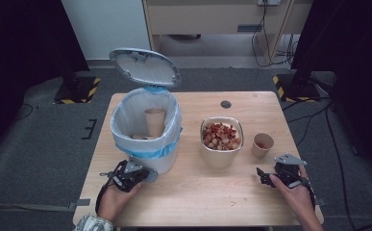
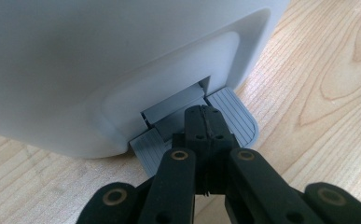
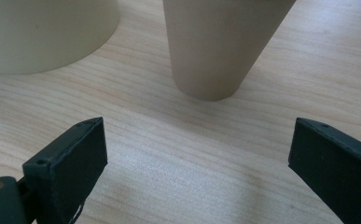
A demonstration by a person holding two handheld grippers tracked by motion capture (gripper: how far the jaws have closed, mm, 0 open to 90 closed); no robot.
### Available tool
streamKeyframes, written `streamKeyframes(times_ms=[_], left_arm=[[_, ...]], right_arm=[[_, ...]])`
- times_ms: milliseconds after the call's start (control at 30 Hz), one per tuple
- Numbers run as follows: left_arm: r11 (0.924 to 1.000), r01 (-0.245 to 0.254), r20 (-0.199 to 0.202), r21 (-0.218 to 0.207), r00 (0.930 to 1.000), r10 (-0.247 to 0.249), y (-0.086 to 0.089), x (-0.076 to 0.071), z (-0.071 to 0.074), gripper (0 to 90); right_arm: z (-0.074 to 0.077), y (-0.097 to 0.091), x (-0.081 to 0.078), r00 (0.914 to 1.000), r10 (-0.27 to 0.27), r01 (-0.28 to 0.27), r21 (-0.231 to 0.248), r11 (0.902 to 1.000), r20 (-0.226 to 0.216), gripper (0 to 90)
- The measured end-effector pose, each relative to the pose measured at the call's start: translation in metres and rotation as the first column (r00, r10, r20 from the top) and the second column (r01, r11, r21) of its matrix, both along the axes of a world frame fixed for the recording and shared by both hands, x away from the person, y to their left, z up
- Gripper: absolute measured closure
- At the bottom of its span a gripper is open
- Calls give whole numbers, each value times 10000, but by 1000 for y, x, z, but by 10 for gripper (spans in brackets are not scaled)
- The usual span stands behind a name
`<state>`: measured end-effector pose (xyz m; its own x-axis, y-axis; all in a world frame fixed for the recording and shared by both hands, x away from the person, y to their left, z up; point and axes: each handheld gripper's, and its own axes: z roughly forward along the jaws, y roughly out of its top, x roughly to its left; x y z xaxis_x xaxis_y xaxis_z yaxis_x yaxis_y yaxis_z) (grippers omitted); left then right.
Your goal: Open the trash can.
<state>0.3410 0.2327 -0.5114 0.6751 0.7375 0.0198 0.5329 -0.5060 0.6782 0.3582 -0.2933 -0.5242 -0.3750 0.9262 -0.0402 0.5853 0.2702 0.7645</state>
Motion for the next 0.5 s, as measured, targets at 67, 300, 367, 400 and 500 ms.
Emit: streamKeyframes(times_ms=[67,300,367,400,500], left_arm=[[10000,-6,2,-1,10000,6,0,0,0,898],[10000,4,14,20,10000,-4,0,0,0,898],[10000,0,15,24,10000,0,0,0,0,898],[10000,-8,11,15,10000,8,0,0,0,898],[10000,-12,9,11,10000,12,0,0,0,899]], right_arm=[[1,0,1,10000,15,-15,-62,10000,69,45],[9,-2,1,9989,-65,57,156,9999,473,46],[12,-4,0,9982,-66,45,340,9994,597,45],[12,-4,0,9982,-66,45,340,9994,597,45],[18,-5,0,9967,-204,161,546,9984,784,45]])
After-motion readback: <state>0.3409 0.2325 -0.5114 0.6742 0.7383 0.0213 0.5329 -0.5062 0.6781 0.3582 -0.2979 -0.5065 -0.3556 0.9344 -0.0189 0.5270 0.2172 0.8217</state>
